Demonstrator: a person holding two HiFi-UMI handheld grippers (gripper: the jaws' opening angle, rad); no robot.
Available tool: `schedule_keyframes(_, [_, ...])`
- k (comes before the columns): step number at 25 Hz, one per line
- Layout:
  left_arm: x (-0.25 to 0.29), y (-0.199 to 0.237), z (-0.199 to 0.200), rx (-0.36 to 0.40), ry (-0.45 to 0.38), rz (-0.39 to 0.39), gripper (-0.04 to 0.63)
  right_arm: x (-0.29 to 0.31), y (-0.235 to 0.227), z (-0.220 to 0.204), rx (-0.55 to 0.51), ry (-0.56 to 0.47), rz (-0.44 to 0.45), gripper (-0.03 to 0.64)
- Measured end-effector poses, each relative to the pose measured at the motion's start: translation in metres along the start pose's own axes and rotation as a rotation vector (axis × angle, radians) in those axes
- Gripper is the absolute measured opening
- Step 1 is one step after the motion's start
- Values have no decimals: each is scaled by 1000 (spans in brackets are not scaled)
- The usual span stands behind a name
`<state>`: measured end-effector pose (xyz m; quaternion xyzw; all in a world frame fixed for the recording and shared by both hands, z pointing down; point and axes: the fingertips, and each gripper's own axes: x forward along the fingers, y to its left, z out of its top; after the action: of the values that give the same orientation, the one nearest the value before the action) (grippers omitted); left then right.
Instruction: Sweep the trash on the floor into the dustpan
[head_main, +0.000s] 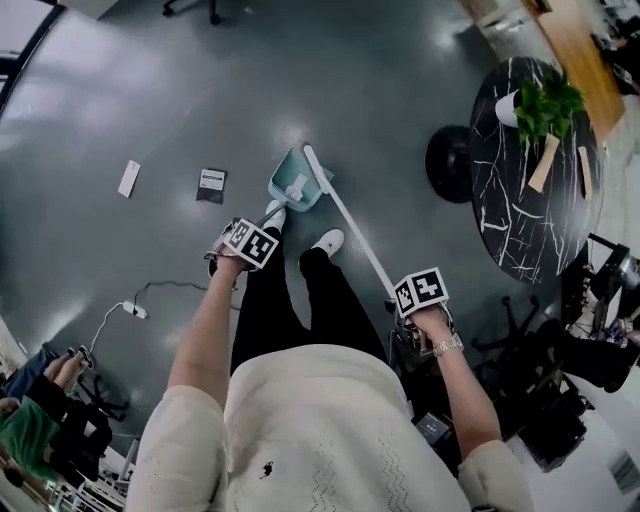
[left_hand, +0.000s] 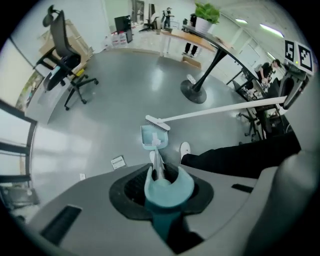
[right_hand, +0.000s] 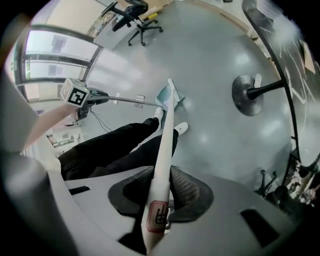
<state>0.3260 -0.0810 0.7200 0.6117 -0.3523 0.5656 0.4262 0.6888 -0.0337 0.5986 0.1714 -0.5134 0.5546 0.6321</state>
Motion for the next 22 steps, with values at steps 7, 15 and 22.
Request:
schedule_keyframes(7, [-29, 43, -108, -269, -116, -37, 91, -22, 39, 37, -62, -35, -53, 104])
schedule_keyframes(15, [-57, 143, -281, -323, -122, -40, 91, 9, 138, 96, 64, -87, -22, 104])
schedule_keyframes(22, [-84, 261, -419, -125, -56, 2, 91, 59, 246, 127, 311, -164, 77, 104])
